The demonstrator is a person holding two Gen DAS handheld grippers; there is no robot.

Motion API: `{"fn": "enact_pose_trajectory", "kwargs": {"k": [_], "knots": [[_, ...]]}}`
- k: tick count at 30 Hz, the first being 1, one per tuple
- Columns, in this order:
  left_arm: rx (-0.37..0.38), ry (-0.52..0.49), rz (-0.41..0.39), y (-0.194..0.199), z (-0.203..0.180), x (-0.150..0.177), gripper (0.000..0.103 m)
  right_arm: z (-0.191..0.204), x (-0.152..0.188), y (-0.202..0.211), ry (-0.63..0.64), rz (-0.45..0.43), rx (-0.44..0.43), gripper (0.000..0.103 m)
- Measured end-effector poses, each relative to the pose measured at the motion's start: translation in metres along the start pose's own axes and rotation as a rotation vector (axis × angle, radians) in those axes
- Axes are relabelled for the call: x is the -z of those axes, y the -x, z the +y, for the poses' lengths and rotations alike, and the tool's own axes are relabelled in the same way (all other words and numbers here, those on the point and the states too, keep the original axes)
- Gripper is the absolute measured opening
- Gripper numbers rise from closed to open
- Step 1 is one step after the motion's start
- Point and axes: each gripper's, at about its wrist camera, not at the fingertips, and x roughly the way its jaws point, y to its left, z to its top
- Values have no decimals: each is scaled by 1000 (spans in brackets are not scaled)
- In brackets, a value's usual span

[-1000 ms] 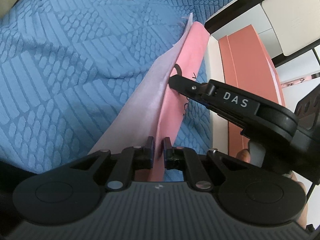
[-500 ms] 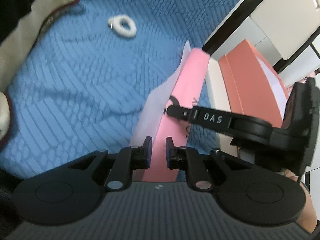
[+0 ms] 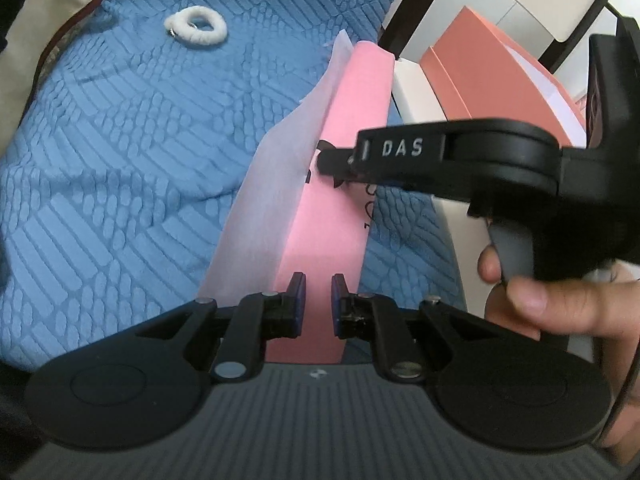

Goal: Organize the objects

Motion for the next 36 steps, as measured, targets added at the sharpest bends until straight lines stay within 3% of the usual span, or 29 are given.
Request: {"fn": "enact_pose_trajectory", "kwargs": {"k": [6,12,21,24,28,36], "knots": [[13,36,6,0,9,0,14,-25,-15,2,-81,-54,53,45],[21,48,7,-1,11,0,14,-41,-28,-8,-141,-59,38,45],[38,78,7,0,13,0,14,-51,-24,-15,-272,-25,-116,43],[45,93,7,1,15,0,14,-50,-20,-15,-285,-1,-166,38],[56,117,10,1,18,0,14,-44,-12,-22,-265,62,-217,21],[61,130,8,2,20,0,14,-29,-13,-21,-202,58,-203,13]]}}
